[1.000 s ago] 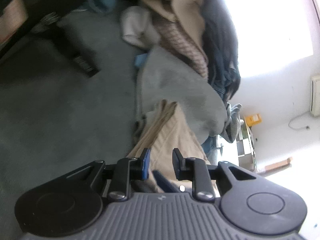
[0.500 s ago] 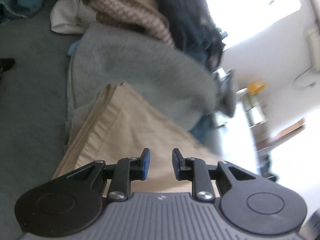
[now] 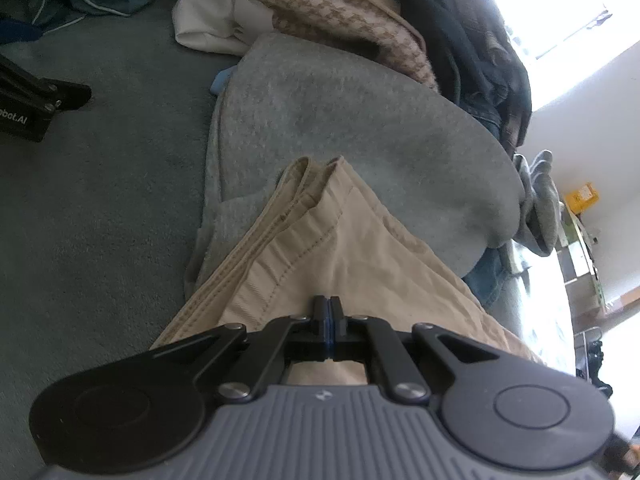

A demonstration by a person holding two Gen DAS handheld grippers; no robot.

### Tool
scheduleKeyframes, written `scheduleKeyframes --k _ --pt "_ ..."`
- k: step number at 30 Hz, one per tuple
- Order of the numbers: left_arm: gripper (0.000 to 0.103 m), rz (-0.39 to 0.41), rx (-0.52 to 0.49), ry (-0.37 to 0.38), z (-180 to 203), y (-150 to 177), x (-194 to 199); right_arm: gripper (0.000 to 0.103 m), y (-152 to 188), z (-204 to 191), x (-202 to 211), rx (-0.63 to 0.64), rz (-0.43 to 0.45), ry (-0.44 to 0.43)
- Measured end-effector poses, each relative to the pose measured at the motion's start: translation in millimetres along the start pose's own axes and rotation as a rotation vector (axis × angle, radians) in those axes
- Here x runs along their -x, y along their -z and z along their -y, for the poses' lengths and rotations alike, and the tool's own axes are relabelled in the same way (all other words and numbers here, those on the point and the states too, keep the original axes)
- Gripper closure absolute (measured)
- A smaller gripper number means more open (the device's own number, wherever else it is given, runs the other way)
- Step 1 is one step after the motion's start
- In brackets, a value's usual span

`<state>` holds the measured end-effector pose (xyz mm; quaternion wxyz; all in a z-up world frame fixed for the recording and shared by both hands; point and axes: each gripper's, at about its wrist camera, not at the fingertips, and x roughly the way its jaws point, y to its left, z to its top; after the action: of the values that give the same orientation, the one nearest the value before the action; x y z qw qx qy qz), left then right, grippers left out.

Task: Fold clothes

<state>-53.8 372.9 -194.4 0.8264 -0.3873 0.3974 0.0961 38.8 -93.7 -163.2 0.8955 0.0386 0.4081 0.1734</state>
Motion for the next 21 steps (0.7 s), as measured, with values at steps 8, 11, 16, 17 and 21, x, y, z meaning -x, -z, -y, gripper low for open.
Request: scheduleKeyframes --k 8,11,16,17,21 --pt "0.1 0.006 -0.022 -0.043 7.4 -0.7 -4.4 0.103 -19.2 28.6 -81.8 -0.008 -0.052 -0.081" --pt "0.1 0.008 -0.015 -0.048 7.1 -0.5 -5.8 0.097 -23.3 37.6 -49.2 -0.035 -0.016 -0.031" --pt "0.1 0.02 0.002 -0.052 5.4 2.1 -6.3 0.097 -7.3 22.3 2.2 0.043 -0.102 -0.321" --pt "0.1 0.023 0.002 -0.055 5.8 2.6 -6.6 0.099 1.7 15.2 1.9 0.103 -0.149 -0.343" --pt "0.1 0.027 -0.009 -0.062 8.4 3.2 -9.3 0.103 34.2 23.1 -16.1 0.176 -0.236 -0.272"
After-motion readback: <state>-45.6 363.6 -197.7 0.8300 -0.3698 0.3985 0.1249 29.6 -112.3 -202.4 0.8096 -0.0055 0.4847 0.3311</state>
